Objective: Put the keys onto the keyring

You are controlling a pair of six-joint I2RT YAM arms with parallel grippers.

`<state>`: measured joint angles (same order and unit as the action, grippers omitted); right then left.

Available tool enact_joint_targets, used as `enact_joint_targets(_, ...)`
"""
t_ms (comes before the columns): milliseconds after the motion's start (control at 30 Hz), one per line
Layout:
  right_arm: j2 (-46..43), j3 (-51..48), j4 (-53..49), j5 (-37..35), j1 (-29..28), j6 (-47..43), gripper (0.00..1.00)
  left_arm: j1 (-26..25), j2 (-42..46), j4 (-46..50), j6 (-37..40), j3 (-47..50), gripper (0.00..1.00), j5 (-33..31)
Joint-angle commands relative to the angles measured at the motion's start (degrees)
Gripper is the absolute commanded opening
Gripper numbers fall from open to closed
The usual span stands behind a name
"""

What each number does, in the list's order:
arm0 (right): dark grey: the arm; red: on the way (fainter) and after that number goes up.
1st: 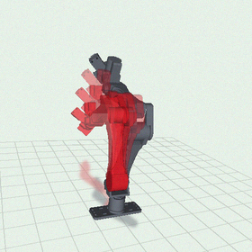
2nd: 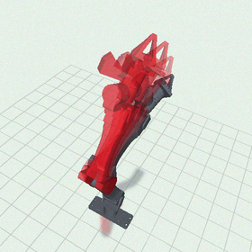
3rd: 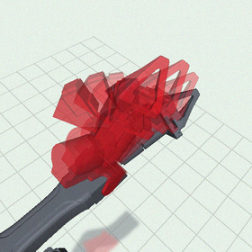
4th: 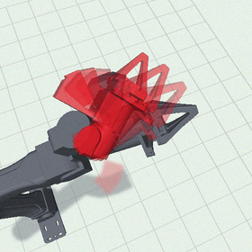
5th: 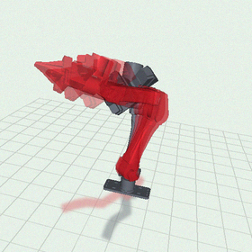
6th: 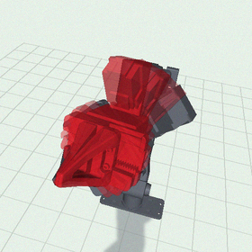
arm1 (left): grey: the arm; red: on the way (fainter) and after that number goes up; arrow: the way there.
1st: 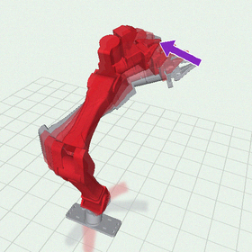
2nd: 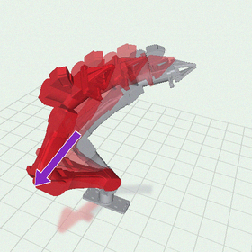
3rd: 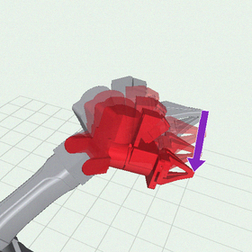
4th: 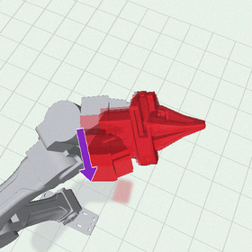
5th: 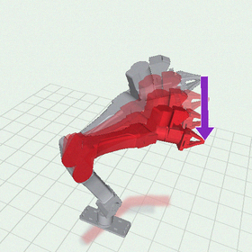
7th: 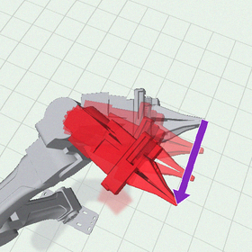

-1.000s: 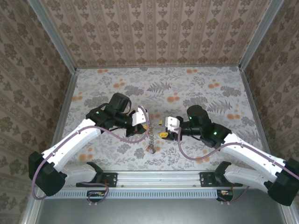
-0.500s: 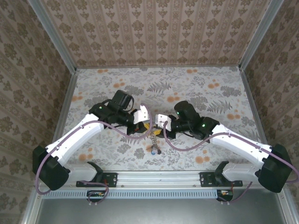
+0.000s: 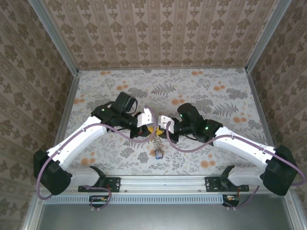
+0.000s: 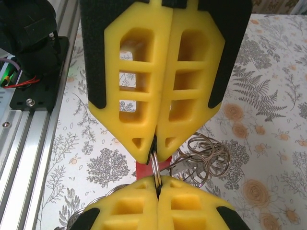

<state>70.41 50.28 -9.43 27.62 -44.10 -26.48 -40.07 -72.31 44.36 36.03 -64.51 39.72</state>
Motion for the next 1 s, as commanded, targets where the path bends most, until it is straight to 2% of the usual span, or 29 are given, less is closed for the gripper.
enact_joint_targets(0, -0.49, -0.83, 7.17, 2.71, -0.44, 3.4, 0.0, -0.32, 0.95, -1.77, 0.02, 0.02, 0.08, 3.2)
enact_joint_targets(167, -3.33, -7.88, 26.0, 3.36, -0.14, 15.93, 0.0, 1.62, 4.86, -6.61, -3.17, 4.94, 0.12, 4.42)
enact_joint_targets(367, -3.44, -14.44, 44.6, 1.42, -0.21, 25.23, 0.0, 1.69, 7.35, -12.55, -7.66, 8.96, 0.13, 5.66)
enact_joint_targets(500, -4.2, -17.03, 50.26, -1.07, -0.18, 27.26, 0.0, 1.93, 8.22, -12.8, -8.15, 9.62, 0.18, 5.87)
enact_joint_targets(833, -4.76, -19.75, 56.91, -2.88, -0.56, 29.78, 0.0, 2.37, 9.38, -16.93, -10.56, 12.12, 0.18, 6.95)
enact_joint_targets(900, -4.63, -20.44, 58.62, -3.09, -0.56, 30.48, 0.0, 2.41, 9.47, -16.77, -10.39, 11.96, 0.12, 6.61)
enact_joint_targets(967, -4.65, -20.25, 57.72, -1.8, -0.55, 30.17, 0.0, 2.59, 9.53, -16.17, -10.14, 11.55, 0.0, 6.46)
